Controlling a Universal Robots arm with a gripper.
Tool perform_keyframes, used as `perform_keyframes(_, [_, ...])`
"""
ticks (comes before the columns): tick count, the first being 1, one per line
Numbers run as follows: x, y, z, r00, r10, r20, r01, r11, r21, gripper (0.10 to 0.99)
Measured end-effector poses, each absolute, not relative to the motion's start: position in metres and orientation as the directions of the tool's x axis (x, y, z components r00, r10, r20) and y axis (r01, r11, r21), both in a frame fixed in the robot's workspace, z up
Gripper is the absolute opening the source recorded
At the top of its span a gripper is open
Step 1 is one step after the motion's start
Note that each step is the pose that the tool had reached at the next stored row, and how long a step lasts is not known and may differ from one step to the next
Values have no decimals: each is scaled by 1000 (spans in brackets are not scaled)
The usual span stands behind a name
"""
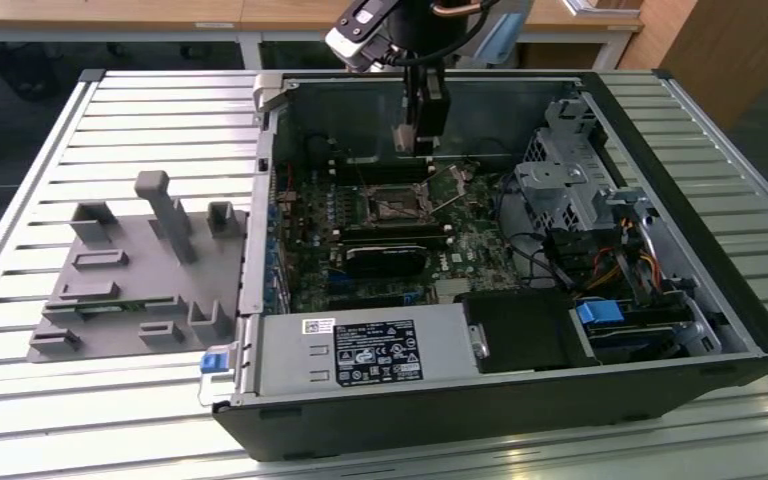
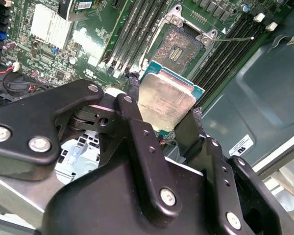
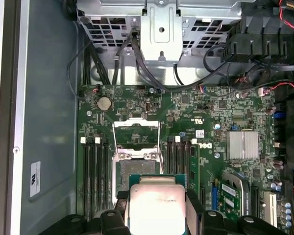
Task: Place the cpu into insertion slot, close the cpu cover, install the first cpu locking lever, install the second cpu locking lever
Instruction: 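Place the cpu into insertion slot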
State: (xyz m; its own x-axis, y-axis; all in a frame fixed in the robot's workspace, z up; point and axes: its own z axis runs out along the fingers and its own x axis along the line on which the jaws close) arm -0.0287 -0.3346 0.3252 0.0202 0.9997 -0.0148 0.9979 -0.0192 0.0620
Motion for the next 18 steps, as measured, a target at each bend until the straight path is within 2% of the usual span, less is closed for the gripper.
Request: perform_keyframes(18, [-29,-329,315,20,1000,-17,998,-19,62,541])
